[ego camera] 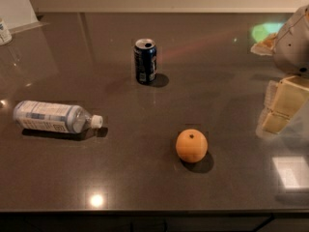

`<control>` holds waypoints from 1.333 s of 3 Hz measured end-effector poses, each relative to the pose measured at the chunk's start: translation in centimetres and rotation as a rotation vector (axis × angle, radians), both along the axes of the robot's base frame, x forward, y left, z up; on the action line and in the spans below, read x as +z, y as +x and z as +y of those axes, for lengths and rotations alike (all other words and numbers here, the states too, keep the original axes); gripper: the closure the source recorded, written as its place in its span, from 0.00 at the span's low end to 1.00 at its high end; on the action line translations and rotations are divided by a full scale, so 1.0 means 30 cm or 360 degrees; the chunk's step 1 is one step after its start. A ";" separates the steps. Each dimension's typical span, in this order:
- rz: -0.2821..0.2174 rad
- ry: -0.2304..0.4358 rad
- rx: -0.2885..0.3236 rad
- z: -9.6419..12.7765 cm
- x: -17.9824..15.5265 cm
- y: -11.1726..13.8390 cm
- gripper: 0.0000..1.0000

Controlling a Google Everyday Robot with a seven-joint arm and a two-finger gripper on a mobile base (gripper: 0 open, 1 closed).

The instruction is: Pick orange

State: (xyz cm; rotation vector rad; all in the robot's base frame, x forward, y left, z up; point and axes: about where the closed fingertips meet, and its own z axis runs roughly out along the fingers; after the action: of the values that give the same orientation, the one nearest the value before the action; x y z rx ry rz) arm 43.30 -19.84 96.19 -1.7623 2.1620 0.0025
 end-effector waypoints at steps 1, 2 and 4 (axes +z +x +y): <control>0.0033 0.0152 0.0195 0.143 -0.109 -0.025 0.00; 0.0070 0.0246 0.0374 0.291 -0.236 -0.031 0.00; 0.0131 0.0269 0.0469 0.362 -0.331 -0.056 0.00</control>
Offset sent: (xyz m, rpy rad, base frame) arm -0.0081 0.0994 -0.0868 0.1776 0.0613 0.2687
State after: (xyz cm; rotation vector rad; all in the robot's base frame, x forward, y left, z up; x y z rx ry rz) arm 41.61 -8.99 86.27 -1.9908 1.8723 0.3258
